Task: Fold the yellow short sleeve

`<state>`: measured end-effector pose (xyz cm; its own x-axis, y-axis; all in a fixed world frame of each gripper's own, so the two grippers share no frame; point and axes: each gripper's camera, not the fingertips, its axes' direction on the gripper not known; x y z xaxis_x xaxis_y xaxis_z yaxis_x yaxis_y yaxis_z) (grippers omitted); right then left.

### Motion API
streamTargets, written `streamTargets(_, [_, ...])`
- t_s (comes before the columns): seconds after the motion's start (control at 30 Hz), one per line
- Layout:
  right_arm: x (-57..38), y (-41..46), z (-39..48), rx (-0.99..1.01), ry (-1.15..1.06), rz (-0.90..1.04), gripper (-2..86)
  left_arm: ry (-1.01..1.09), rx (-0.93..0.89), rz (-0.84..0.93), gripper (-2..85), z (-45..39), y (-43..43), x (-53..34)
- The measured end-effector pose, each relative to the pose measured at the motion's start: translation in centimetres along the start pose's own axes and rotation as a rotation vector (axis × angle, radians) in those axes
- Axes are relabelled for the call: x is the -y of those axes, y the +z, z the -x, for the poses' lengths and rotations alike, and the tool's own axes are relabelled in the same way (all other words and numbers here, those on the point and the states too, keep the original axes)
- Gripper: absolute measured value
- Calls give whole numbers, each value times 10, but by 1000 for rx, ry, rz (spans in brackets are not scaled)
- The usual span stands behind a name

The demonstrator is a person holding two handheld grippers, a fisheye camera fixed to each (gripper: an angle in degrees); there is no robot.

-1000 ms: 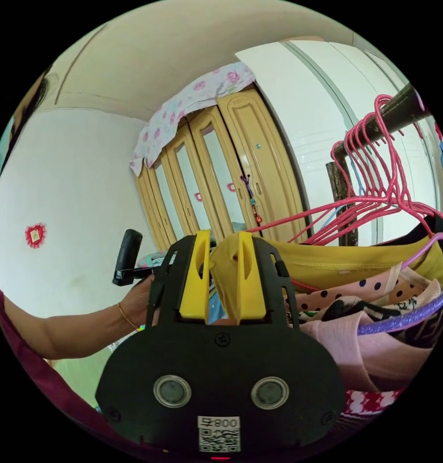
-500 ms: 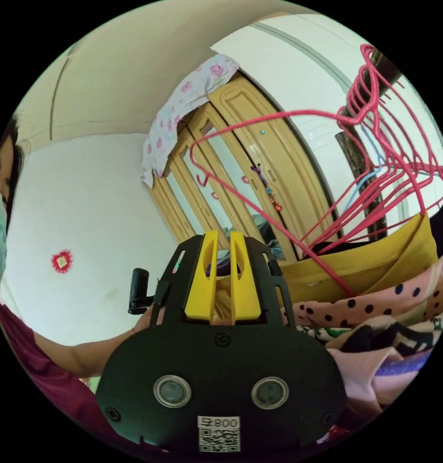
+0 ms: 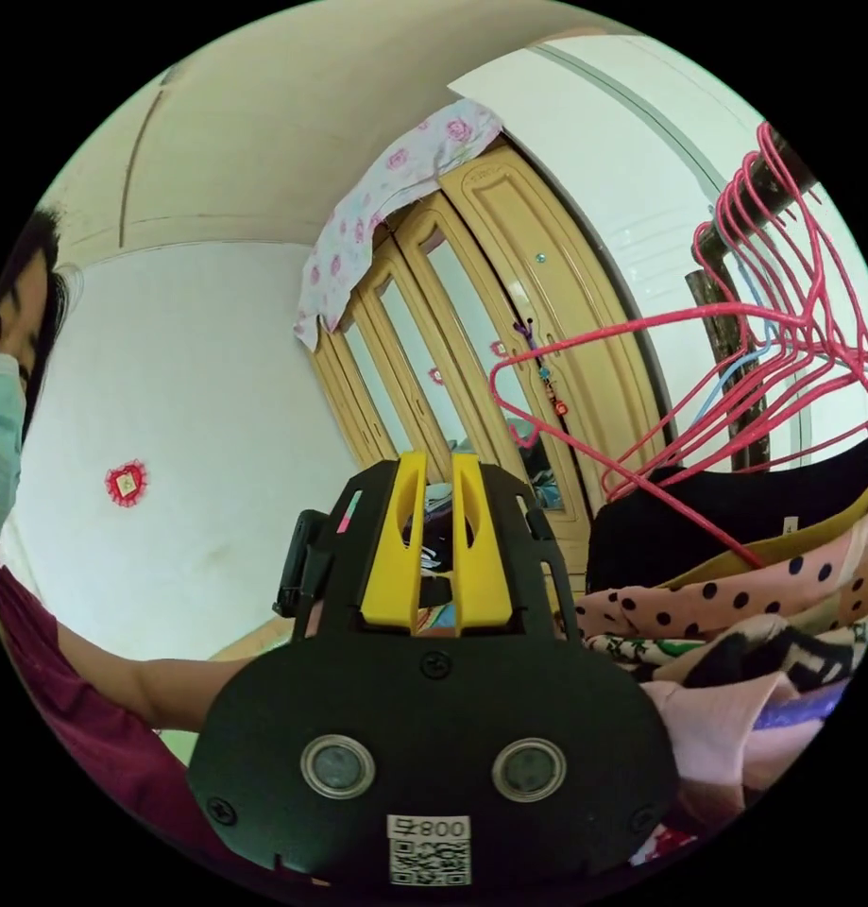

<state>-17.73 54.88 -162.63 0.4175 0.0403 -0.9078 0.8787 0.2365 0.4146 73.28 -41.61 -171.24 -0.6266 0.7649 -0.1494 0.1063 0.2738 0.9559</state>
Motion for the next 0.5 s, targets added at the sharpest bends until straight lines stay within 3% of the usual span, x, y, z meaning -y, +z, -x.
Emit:
streamTargets(0.2, [20, 38, 69, -357, -270, -60, 79, -37, 22, 0, 4, 13, 2, -30])
streamTargets(0.33, [58, 105, 91, -550, -318, 123, 87, -45, 15, -17, 5, 14, 1, -46])
streamTargets(0.5, [89, 176, 101, -644, -360, 318, 90, -32, 4, -21, 5, 10, 6, -69])
